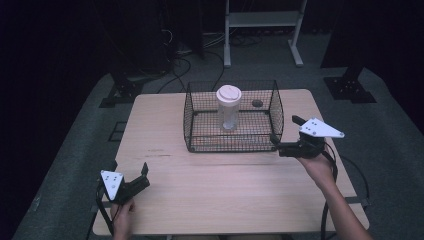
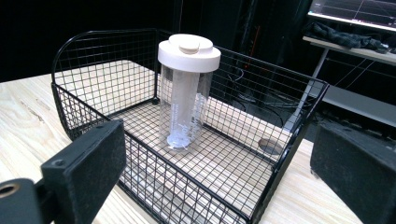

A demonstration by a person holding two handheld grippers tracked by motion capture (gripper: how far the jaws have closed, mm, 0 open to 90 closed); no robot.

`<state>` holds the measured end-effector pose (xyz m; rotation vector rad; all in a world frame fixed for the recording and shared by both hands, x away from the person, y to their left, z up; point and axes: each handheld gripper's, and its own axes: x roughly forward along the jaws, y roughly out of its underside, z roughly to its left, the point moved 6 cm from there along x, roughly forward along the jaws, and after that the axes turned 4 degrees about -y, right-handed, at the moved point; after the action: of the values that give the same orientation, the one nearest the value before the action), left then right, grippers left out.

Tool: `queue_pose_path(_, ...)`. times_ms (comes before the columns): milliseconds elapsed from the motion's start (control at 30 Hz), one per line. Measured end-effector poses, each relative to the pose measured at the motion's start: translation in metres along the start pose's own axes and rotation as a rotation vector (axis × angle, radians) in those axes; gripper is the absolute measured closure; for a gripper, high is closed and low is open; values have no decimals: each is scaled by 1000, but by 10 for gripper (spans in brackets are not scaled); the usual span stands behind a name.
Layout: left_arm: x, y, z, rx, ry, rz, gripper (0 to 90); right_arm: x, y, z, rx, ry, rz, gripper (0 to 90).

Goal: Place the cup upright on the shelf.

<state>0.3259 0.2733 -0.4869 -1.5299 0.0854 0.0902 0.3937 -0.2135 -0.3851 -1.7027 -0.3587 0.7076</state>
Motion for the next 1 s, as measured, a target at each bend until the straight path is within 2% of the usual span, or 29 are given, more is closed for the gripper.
queue_pose_path(467,0,0,0,1,0,-5,0,-9,20,-1,10,16,27,29)
queue_pose_path(1000,0,0,-1,3,-1,-6,0,-24,40,-8,36,43,31,29)
